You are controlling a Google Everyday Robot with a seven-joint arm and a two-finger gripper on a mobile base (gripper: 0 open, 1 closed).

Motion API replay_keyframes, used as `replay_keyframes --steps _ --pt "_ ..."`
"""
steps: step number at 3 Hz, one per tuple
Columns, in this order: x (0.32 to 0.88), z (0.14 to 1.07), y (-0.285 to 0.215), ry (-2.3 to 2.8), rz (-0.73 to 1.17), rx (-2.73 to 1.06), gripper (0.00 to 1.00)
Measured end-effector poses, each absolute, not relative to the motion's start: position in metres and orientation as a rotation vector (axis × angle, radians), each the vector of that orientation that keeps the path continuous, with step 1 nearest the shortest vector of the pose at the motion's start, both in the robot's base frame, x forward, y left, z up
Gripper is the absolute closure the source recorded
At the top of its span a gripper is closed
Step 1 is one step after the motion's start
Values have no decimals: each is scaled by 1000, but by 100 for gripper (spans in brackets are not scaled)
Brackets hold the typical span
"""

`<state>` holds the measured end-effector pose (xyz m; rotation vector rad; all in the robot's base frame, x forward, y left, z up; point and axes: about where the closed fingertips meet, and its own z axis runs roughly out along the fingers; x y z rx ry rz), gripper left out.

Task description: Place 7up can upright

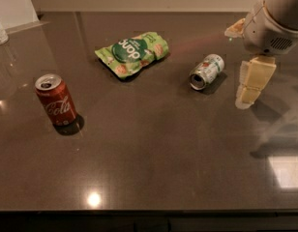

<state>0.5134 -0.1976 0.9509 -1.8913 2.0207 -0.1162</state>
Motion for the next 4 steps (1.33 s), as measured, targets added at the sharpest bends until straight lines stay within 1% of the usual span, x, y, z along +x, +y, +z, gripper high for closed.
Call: replay_keyframes --steps 2,4 --pt "572 927 -194 1875 -117 -2106 0" --pt "612 907 -184 1618 -45 -2308 0"
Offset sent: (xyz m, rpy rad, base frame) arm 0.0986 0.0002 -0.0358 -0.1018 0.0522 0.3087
